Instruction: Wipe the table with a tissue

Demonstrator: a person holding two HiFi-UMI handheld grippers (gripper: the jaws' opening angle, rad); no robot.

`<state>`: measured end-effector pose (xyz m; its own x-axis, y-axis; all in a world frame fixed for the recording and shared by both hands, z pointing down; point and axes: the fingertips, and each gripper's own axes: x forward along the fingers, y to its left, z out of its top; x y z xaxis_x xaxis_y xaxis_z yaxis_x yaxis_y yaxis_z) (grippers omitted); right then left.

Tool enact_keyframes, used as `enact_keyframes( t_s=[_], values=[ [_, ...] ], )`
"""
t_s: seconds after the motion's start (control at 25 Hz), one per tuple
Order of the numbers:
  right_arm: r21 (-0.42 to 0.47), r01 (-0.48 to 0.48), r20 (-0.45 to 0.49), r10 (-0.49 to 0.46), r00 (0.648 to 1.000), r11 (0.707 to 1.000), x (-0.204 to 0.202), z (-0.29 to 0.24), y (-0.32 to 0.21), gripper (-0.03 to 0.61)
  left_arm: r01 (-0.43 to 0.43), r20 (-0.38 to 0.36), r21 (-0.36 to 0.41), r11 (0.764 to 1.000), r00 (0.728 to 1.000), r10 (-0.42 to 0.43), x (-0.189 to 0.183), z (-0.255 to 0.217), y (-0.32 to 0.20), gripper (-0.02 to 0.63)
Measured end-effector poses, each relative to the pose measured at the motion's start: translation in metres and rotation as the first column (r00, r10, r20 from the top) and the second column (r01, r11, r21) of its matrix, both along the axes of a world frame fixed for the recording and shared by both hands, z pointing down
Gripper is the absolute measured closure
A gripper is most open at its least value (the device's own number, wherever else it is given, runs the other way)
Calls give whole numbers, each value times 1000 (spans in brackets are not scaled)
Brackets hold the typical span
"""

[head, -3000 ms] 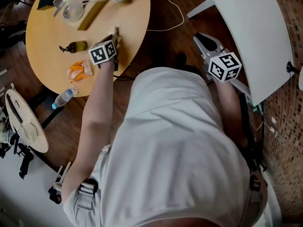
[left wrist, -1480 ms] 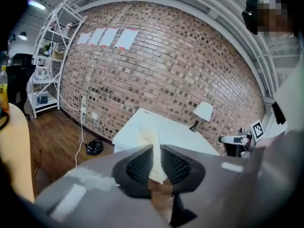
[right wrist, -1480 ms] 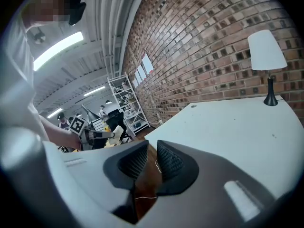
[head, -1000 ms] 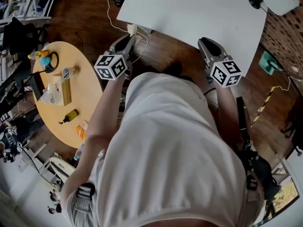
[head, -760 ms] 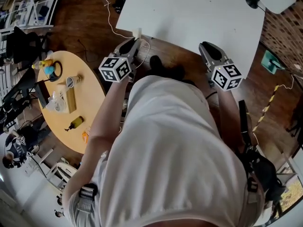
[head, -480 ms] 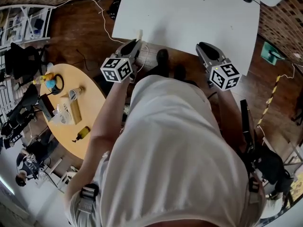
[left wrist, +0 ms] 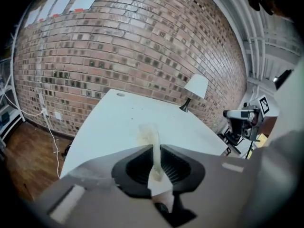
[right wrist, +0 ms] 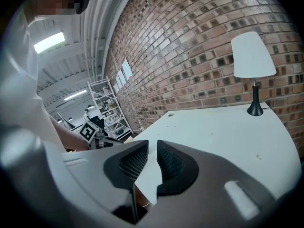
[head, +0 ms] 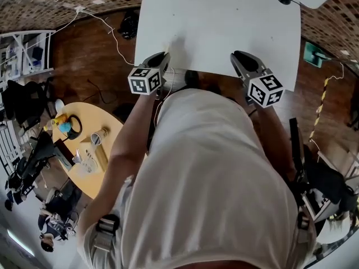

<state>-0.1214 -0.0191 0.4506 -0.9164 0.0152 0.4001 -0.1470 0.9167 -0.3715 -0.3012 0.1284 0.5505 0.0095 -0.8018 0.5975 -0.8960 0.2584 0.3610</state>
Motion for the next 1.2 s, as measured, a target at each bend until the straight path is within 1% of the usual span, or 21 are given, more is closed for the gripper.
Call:
enact_keyframes(
  t_s=[0.24,0.4,0.52,0.72,0.8,1.0,1.16,1.2],
  values=[
    [16,-58,-31,58,998,998,-23,4,3,517,-115,34,-25,993,993,116,-27,10,-26,558],
    [21,-108,-35,109,993,994,-31,9,1,525,-137,42,-49,989,989,139,-42,18,-43,558],
    [26,-148,-28,149,988,989,-36,7,0,554,-183,61,-78,980,980,188,-49,26,-55,558],
    [35,-184,-29,186,982,982,-38,5,5,558,-243,52,-92,966,967,248,-50,33,-64,558],
    [40,-193,-29,194,981,980,-38,3,4,560,-257,53,-107,961,963,263,-50,38,-67,558],
    [37,-205,-19,206,978,978,-33,-1,-4,571,-271,83,-164,948,954,287,-49,50,-77,558],
    [26,-210,-25,211,977,977,-27,1,-12,571,-252,119,-212,944,952,281,-55,59,-83,558],
    [23,-208,-27,209,978,978,-27,2,-14,571,-256,125,-226,940,949,288,-55,57,-84,558]
  ],
)
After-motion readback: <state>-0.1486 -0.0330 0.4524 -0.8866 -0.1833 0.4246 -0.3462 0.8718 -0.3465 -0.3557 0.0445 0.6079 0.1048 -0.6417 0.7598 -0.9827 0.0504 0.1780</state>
